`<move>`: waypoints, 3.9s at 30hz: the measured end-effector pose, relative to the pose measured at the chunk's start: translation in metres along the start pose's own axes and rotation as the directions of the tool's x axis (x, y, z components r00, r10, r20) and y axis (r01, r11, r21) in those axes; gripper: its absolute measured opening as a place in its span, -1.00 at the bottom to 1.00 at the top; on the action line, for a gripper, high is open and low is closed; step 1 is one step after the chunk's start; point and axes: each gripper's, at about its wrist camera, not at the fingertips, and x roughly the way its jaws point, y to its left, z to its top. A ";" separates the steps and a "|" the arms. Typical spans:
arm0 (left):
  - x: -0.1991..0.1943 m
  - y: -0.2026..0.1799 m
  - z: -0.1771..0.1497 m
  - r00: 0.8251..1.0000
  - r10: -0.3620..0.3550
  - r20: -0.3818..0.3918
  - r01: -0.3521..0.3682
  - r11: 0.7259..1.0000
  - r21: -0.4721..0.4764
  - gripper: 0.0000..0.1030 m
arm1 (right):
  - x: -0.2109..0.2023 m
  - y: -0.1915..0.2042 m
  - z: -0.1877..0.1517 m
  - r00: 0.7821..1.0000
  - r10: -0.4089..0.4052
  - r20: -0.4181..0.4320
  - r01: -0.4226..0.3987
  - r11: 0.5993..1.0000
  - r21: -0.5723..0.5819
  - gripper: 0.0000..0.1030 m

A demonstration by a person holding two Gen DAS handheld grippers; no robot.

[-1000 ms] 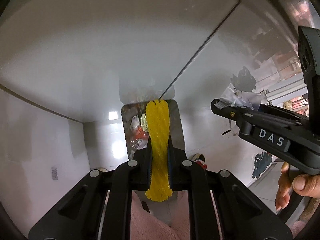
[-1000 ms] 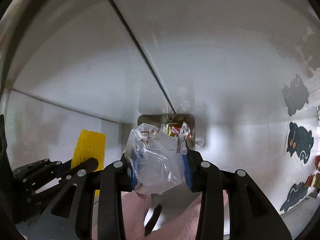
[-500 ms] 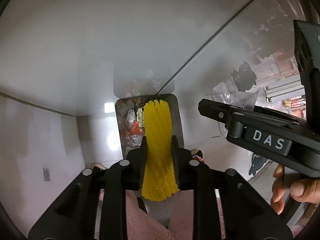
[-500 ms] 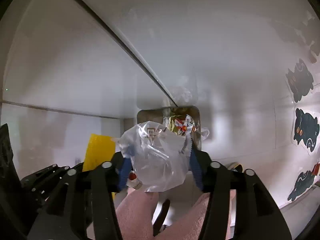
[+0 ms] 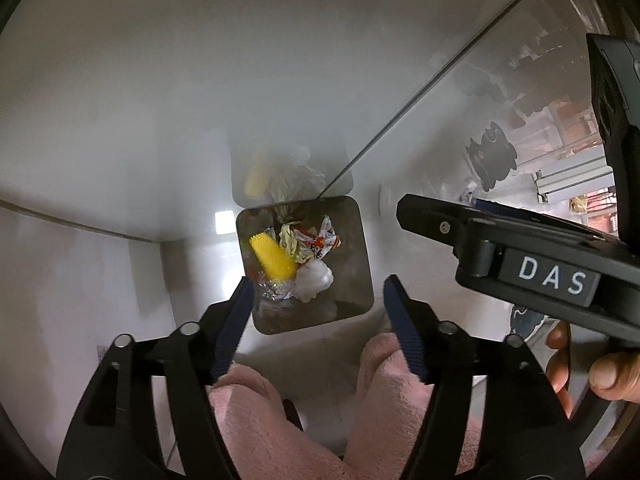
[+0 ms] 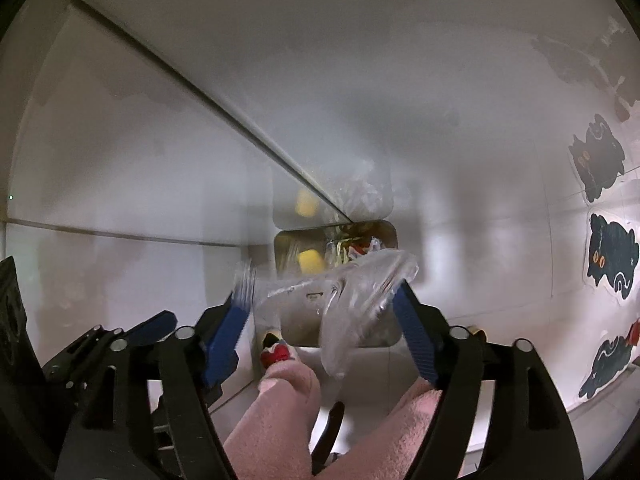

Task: Collect trash
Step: 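Carry foam net and clear bag over the bin and open both tools, then grasp the white tissue with the left tool while the right tool grasps the yellow snack wrapper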

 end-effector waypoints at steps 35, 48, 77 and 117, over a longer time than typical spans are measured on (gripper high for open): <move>-0.210 0.000 0.013 0.953 0.082 0.292 -0.086 0.996 -0.001 0.81 | -0.214 0.034 -0.007 0.945 -0.014 0.327 0.065 0.988 -0.143 0.89; -0.285 -0.008 0.062 0.900 0.112 0.421 -0.127 0.992 0.007 0.82 | -0.286 0.058 0.044 0.890 0.006 0.455 0.084 0.981 -0.176 0.93; -0.234 0.028 0.217 0.909 0.116 0.401 -0.130 0.991 0.009 0.40 | -0.224 0.120 0.236 0.907 0.134 0.399 -0.037 0.969 -0.242 0.64; -0.164 0.000 0.315 0.938 0.001 0.347 -0.045 0.992 0.120 -0.77 | -0.165 0.072 0.298 0.920 -0.073 0.386 0.129 0.984 -0.121 0.06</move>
